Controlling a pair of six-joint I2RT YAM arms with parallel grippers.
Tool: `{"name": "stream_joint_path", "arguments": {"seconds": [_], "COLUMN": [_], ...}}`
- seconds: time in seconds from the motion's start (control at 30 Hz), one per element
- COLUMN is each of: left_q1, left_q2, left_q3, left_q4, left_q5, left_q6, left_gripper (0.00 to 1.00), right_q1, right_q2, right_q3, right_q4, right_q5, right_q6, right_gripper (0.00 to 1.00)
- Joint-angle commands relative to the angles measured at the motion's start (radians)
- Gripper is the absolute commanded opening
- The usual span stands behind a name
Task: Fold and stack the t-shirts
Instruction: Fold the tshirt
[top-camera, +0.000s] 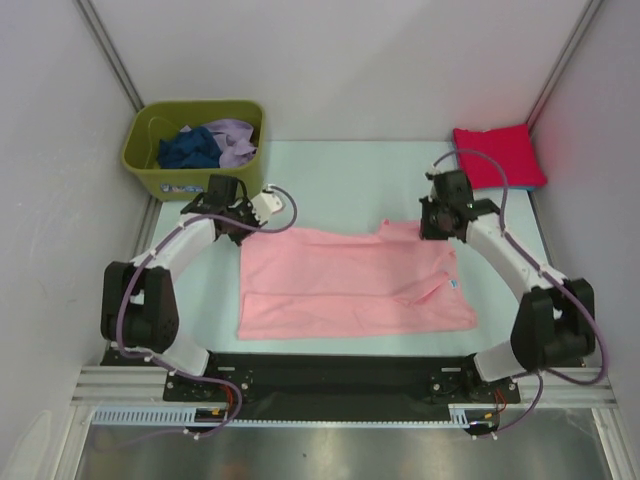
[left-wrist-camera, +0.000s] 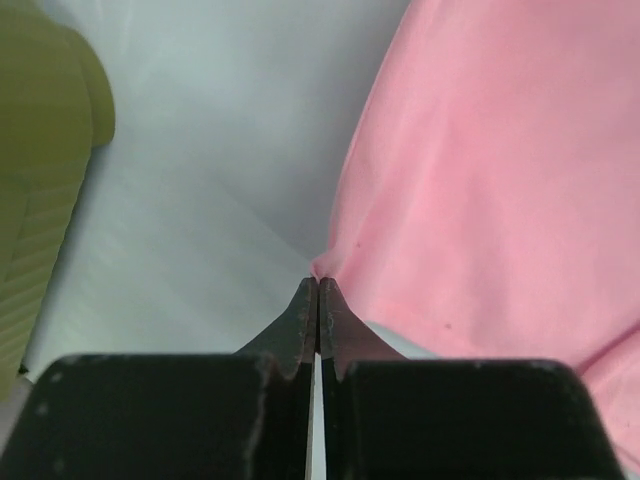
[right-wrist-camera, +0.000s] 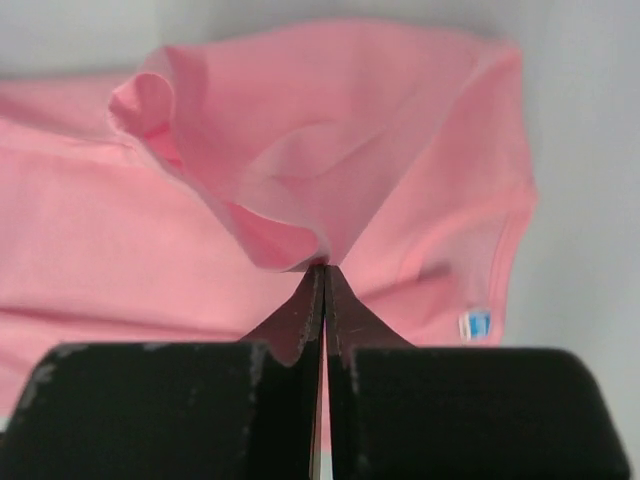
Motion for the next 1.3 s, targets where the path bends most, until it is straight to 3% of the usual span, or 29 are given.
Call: {"name": "stream_joint_path", "arguments": {"seconds": [0.0,0.2,0.37,0.47,0.57,0.63,0.67,0.87,1.23,1.27], "left_q1": [-0.047,-0.071,-0.105,-0.125,-0.125,-0.123,-0.123,-0.125,-0.123,-0.125], "left_q2": [-0.105,-0.226,-0.275,-0.286,-0.277,-0.271,-0.272,-0.261,-0.251,-0.254], "left_q3": [-0.082,-0.240,-0.352,-0.379,-0.362,-0.354,-0.351,-0.326,-0.300,-0.300], "left_q4": [-0.043,-0.076,-0.014,0.004,0.007,0.012,0.013,0.009,0.012,0.009], "left_q5": [0.033,-0.004,-0.032,-0.047,-0.059,-0.067,-0.067,-0.049,-0.055,-0.053], "left_q6": [0.154,0.272,0.287,0.289,0.272,0.274,0.274,0.260,0.237,0.235], "left_gripper": [0.00,0.00,0.00,0.00,0.00,0.00,0.00,0.00,0.00,0.00], "right_q1": [0.011,0.023,0.026,0.025,0.020,0.011,0.013,0.017,0.039,0.037], "right_q2": [-0.138,-0.369,-0.434,-0.396,-0.372,-0.349,-0.341,-0.171,-0.036,-0.025], "right_q3": [-0.150,-0.358,-0.461,-0.436,-0.434,-0.422,-0.421,-0.361,-0.336,-0.332], "right_q4": [-0.019,-0.048,0.001,-0.057,-0.050,-0.016,-0.001,0.089,0.072,0.073], "right_q5": [0.062,0.084,0.075,0.142,0.115,0.093,0.088,0.044,0.067,0.071], "right_q6": [0.071,0.151,0.218,0.271,0.280,0.303,0.317,0.346,0.353,0.352], "right_gripper": [0.00,0.00,0.00,0.00,0.00,0.14,0.26,0.37,0.40,0.34]}}
